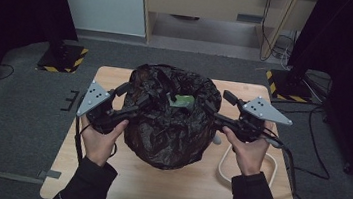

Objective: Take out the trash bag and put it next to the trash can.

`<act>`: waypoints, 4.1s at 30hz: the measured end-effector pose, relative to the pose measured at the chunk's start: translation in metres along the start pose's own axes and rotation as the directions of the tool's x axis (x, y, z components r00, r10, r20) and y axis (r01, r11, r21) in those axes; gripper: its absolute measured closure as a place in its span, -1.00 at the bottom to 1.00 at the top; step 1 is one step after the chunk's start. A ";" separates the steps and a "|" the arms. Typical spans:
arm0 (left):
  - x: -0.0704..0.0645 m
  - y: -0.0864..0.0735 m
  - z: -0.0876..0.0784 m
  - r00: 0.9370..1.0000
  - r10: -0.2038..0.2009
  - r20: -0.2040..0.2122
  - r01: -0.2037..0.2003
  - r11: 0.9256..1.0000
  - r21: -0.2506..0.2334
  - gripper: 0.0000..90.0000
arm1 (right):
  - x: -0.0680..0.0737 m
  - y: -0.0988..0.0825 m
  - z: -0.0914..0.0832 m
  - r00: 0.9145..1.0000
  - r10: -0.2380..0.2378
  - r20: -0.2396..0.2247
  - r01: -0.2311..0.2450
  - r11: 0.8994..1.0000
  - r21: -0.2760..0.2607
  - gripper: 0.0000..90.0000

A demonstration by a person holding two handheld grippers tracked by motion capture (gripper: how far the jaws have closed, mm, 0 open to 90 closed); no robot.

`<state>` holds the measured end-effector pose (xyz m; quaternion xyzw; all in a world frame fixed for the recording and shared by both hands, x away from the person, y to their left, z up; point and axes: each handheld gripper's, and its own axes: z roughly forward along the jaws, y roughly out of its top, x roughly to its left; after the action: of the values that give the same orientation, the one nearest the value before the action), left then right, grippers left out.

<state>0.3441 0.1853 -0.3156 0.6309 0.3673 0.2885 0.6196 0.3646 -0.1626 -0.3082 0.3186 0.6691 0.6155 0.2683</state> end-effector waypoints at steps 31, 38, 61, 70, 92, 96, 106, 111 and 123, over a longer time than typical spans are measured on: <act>-0.010 0.000 0.010 1.000 -0.006 0.004 0.006 0.999 0.043 0.41 | 0.008 0.001 0.007 1.000 0.007 -0.004 -0.006 1.000 0.030 0.56; -0.013 0.004 0.009 0.999 0.019 -0.026 -0.018 0.999 0.035 0.57 | 0.008 0.002 0.006 1.000 -0.015 0.019 0.014 1.000 0.023 0.73; -0.020 0.013 0.003 0.996 0.008 0.090 -0.001 0.997 -0.074 0.97 | 0.004 0.013 -0.001 0.997 -0.015 -0.070 0.013 1.000 -0.028 1.00; -0.042 0.023 0.007 0.986 0.018 0.167 0.004 0.991 -0.132 0.97 | 0.017 0.030 0.001 0.988 -0.074 -0.132 0.065 0.995 -0.071 1.00; -0.067 0.015 0.030 0.958 0.004 0.287 0.034 0.991 -0.127 0.94 | 0.040 0.034 0.015 0.959 -0.114 -0.260 0.098 0.992 -0.075 1.00; -0.066 0.014 0.031 0.952 0.007 0.307 0.028 0.994 -0.109 0.78 | 0.040 0.035 0.015 0.958 -0.119 -0.262 0.103 0.992 -0.073 1.00; -0.074 0.016 0.036 0.950 0.071 0.304 -0.048 0.995 -0.085 0.58 | 0.039 0.038 0.013 0.957 -0.117 -0.267 0.097 0.991 -0.086 1.00; -0.074 0.017 0.036 0.949 0.092 0.300 -0.071 0.994 -0.081 0.58 | 0.037 0.041 0.011 0.958 -0.110 -0.265 0.086 0.991 -0.102 1.00; -0.078 0.018 0.037 0.949 0.124 0.288 -0.111 0.992 -0.064 0.73 | 0.036 0.043 0.009 0.960 -0.106 -0.261 0.075 0.989 -0.125 1.00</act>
<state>0.3329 0.1010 -0.2934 0.6727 0.2269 0.2371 0.6632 0.3521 -0.1274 -0.2653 0.1862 0.6767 0.6770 0.2215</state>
